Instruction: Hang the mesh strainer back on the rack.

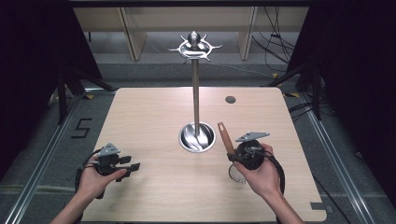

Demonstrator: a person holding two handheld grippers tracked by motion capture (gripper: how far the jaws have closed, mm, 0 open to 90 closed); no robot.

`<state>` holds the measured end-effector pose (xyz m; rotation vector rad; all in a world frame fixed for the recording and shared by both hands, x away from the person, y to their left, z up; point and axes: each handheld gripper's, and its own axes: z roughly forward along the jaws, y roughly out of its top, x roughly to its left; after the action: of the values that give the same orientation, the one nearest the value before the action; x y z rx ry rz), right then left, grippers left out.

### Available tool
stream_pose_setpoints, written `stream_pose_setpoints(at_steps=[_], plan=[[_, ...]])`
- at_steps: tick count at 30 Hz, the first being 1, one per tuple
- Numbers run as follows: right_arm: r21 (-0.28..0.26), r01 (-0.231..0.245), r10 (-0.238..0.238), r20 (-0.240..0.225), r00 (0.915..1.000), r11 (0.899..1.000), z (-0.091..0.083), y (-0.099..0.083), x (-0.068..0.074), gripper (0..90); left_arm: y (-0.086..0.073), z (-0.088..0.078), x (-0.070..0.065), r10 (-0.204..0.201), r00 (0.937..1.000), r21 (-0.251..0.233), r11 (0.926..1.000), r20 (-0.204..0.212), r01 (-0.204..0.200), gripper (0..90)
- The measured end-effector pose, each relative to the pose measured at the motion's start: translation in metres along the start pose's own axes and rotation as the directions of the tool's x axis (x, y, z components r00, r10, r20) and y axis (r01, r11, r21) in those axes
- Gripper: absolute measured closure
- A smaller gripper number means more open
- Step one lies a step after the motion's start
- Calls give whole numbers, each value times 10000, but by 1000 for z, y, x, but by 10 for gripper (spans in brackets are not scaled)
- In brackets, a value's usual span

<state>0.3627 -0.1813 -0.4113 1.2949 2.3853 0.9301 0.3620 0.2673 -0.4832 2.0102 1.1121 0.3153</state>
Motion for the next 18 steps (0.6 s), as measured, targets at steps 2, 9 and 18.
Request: stream_pose_setpoints(at_steps=[2, 9, 18], plan=[[-75, -78, 79, 39, 10000, 9999, -1, 1, 0, 714, 0, -1, 0, 22, 10000, 82, 10000, -47, -22, 448], [-411, -209, 211, 35, 9998, 9989, -6, 5, 0, 714, 0, 0, 0, -20, 10000, -13, 10000, 14, 20, 447], [-834, -325, 334, 91, 9994, 9960, -11, 10, -1, 714, 0, 0, 0, -6, 10000, 92, 10000, 80, 6, 447]])
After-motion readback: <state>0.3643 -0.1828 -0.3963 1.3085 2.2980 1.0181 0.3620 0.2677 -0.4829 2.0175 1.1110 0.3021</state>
